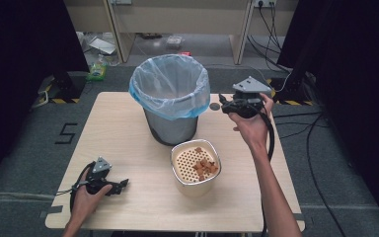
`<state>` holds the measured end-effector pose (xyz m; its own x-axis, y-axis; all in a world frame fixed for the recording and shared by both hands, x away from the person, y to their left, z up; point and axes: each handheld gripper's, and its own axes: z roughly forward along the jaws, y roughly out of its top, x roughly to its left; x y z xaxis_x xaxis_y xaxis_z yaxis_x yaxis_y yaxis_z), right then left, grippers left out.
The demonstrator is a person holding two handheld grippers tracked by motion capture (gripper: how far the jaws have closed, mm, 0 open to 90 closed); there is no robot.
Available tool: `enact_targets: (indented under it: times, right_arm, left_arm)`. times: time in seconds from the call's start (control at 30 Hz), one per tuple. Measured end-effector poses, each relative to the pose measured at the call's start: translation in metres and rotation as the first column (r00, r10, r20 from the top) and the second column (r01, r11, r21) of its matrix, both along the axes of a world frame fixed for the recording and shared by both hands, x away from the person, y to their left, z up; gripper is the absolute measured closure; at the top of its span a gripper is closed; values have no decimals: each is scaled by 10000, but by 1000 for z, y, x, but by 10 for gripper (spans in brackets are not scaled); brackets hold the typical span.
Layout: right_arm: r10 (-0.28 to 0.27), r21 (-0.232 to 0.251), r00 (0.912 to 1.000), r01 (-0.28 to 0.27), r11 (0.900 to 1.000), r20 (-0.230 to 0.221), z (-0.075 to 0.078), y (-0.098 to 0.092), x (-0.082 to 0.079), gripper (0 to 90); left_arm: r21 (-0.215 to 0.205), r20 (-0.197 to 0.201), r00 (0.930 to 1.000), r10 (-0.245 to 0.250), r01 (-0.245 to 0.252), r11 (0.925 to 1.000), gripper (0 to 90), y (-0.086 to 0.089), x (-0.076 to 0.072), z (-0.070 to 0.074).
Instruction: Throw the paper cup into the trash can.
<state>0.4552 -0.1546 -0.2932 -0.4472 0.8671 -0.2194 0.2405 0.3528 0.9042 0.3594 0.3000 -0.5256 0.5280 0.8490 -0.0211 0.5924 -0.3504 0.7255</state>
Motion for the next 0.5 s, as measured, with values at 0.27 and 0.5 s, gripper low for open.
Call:
enact_targets:
  times: [0.27,0.5]
  right_arm:
    - [-230,-134,9987,225,9997,-455,-38,-29,-22,360]
    - [-397,16,9964,399,9992,-755,-66,-43,-36,356]
  left_arm:
    - [20,5,10000,-12,12,10000,0,0,0,0]
    - [26,22,10000,-6,6,10000,0,0,0,0]
